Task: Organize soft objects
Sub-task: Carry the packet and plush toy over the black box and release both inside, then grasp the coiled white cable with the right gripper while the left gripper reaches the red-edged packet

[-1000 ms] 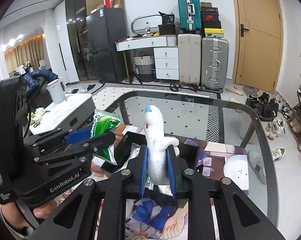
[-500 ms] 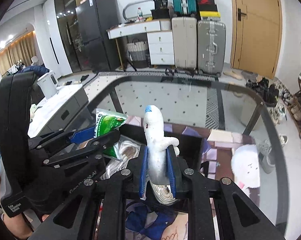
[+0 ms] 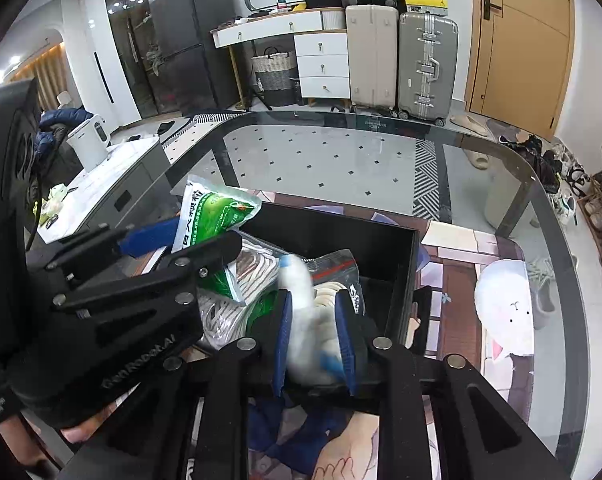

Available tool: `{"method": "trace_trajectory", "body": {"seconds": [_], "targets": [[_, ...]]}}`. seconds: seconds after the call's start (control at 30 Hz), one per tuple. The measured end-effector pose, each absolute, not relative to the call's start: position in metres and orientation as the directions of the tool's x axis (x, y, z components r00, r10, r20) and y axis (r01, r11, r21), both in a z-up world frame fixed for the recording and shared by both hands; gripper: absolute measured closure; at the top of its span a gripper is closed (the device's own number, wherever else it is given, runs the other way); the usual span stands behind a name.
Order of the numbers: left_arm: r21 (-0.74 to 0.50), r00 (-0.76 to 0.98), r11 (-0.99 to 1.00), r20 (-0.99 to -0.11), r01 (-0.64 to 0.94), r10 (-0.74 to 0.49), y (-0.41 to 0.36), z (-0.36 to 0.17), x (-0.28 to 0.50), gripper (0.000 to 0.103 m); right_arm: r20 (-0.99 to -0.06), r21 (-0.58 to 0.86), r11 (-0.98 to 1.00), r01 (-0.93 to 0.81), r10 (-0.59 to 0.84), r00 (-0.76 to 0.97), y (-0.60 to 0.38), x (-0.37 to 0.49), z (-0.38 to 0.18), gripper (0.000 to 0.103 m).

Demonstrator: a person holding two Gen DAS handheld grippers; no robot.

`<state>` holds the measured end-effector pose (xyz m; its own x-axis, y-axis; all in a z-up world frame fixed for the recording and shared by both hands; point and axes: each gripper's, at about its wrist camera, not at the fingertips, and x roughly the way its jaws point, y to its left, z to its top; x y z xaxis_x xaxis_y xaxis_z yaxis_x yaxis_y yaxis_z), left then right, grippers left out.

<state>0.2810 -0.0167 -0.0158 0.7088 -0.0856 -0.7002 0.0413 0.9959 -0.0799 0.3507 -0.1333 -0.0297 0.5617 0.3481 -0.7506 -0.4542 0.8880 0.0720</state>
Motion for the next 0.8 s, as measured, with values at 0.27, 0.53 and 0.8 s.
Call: {"method": "trace_trajectory", "body": {"seconds": [0.27, 0.53, 0.8], "targets": [[-0.129, 0.676, 0.989, -0.723, 0.075, -0.145, -0.012, -0.003, 0.270, 0.037, -0.743, 0.088, 0.860, -0.502, 0.393, 0.542, -0.148, 0.329, -0.015, 0.059], [-0.086, 0.663, 0.989, -0.735, 0.119, -0.143, -0.015, 0.009, 0.222, 0.027, -0.798, 0.081, 0.738, -0.670, 0.451, 0.400, -0.149, 0.280, -0.013, 0.053], [0.056, 0.661, 0.987, -0.749, 0.148, -0.056, -0.015, -0.014, 0.164, 0.027, -0.888, -0.031, 0.547, -0.836, 0.369, 0.274, -0.142, 0.219, -0.054, 0.044]]}}
